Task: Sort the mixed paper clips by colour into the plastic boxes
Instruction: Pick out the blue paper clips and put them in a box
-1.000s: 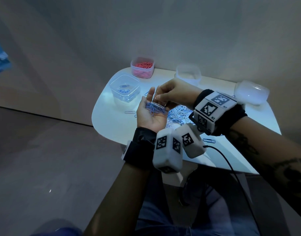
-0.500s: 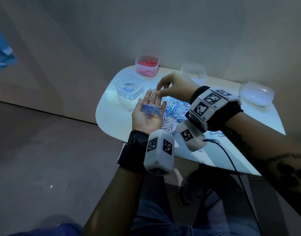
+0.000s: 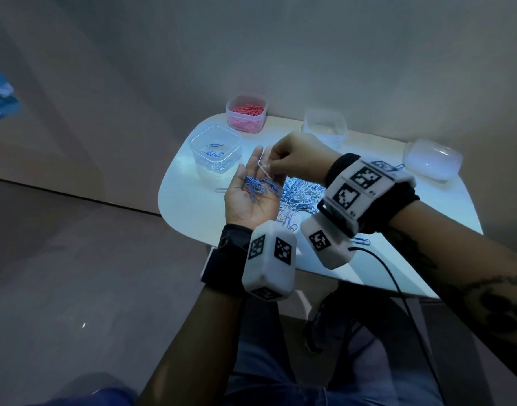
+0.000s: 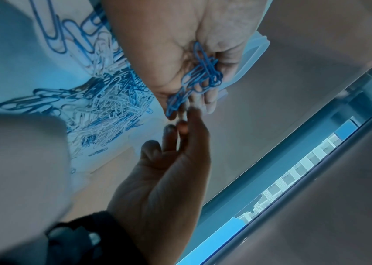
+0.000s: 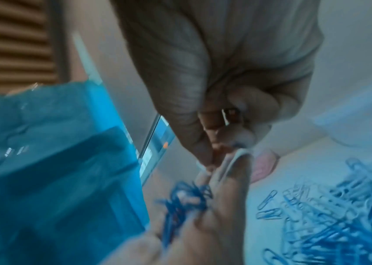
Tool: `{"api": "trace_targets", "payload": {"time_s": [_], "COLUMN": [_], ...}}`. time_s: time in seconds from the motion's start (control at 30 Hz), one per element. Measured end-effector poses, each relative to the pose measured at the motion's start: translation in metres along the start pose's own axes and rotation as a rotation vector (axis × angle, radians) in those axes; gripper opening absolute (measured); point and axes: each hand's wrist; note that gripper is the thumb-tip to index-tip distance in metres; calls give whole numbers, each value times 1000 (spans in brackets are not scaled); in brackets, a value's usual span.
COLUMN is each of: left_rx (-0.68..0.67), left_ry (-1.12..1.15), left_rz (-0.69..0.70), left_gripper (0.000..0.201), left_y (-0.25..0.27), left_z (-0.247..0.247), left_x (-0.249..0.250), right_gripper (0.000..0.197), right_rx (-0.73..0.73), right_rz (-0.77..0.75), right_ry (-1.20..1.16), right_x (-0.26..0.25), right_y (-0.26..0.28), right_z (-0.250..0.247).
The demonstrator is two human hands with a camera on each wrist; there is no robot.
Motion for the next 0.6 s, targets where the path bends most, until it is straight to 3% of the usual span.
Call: {"api": "trace_targets", "payload": {"time_s": [0.07,0.13,0.27,0.4,0.53,0.6], "left_rx": [9,10,-18,-19,-28,-26], "left_ry": [2,-1,39,85,71,-66], "left_rz": [3,-2,-3,32,108,126], "left_gripper": [42,43,38,24,41,37], "left_y": [-1,0,3,-1,-24,-40], "left_z": [-2,-2,-5,4,25,34], "left_x": [2,4,7,30,62,74], "right_gripper": [15,13,19,11,13,13], "right_rx": [120,211,147,211,203,195], "right_rz": [57,121,189,122,83,96], "right_ry": [-124,-37,174,32,-174,-291], "right_x": [6,16,29,26,28,30], "right_y": [-4,-9,-6,-7,-7,-5], "right_z": [-6,-7,3,4,-2,-6]}}
Point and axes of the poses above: each hand's wrist, its own y-axis away from the middle knuckle, its own z-axis out of the palm, x = y × z
